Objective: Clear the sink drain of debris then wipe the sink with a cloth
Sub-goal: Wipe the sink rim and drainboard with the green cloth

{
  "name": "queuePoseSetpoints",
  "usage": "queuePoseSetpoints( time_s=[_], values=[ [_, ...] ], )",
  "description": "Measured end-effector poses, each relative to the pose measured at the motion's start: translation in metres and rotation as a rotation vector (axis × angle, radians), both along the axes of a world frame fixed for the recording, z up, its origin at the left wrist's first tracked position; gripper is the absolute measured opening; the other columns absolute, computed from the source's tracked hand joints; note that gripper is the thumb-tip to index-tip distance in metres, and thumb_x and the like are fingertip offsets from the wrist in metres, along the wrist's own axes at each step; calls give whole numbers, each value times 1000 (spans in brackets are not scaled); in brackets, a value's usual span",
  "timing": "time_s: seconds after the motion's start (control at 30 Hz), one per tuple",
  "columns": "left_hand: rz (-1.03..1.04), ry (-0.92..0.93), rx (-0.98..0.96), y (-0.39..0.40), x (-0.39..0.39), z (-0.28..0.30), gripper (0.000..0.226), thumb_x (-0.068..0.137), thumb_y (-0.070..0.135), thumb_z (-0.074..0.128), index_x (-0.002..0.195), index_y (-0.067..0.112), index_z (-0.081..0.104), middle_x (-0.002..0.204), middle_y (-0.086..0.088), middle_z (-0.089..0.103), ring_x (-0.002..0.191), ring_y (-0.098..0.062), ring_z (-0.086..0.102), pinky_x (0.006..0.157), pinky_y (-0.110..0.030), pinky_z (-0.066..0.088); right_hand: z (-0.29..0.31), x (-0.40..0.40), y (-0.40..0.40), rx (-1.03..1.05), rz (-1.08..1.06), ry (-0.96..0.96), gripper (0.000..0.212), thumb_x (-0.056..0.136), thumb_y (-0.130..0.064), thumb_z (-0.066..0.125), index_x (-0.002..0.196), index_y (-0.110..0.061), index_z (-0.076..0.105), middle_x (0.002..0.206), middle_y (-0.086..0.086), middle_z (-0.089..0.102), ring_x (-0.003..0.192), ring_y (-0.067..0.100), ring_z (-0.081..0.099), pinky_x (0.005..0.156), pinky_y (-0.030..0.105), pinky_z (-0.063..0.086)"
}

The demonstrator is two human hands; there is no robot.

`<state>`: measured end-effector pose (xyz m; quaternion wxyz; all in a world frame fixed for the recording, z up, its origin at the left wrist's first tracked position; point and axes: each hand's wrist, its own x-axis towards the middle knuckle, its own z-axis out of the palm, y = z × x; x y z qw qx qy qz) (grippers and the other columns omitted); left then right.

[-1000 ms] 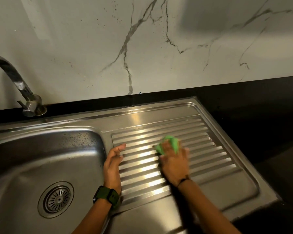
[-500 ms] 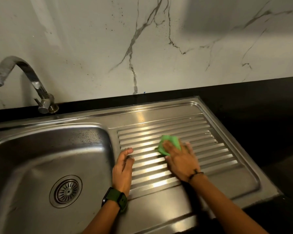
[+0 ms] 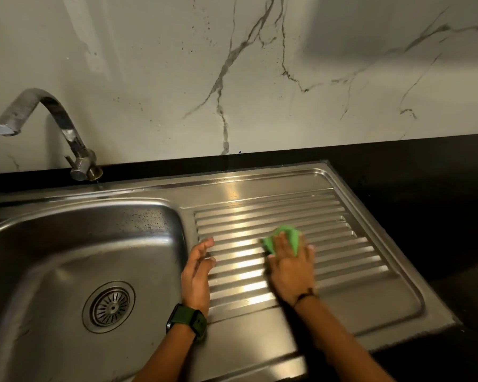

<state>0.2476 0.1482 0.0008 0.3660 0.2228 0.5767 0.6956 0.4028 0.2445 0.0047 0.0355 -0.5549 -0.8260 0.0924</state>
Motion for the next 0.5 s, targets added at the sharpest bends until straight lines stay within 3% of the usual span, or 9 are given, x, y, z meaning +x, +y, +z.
queuePoseSetpoints(
  time_s=[0.07,0.17,0.3,0.37,0.43,0.5],
  values=[
    [0,21,-4,-2,3,0,33,85,3,46,107,25,59,117,11,60,112,-13,53,91,-25,42,-1,-46,-39,0,238,69,50,95,-33,35,144,-25,30,155,-1,24,145,34,9,115,53,3],
    [41,11,12,-12,2,-3,37,85,1,47,112,24,56,119,4,59,108,-7,56,92,-23,43,-1,-82,-69,-34,462,39,55,95,-36,28,148,-29,13,158,-7,8,146,27,-5,113,46,-14],
    [65,42,4,-24,-6,0,45,87,-10,38,105,27,57,108,5,61,93,5,61,75,-8,49,4,-62,-54,52,572,-23,50,94,-36,31,143,-30,28,154,-11,26,145,28,9,115,50,-3],
    [48,72,-26,-25,-2,1,42,88,-9,39,110,23,56,114,2,60,109,-8,57,85,-16,47,7,-39,-40,114,544,-60,48,88,-34,41,136,-31,41,146,-13,41,141,27,28,116,49,13],
    [0,129,-77,-25,2,1,40,89,-5,41,121,16,53,127,-6,56,121,-29,50,99,-38,45,12,-6,-22,184,380,-85,46,81,-33,51,127,-34,54,135,-15,54,130,24,46,110,41,29],
    [-35,159,-117,-26,6,2,41,90,-1,43,126,16,50,132,-11,53,121,-38,47,103,-56,39,10,41,8,131,198,-117,47,91,-31,41,138,-36,38,147,-15,38,139,22,32,114,41,19]
  ],
)
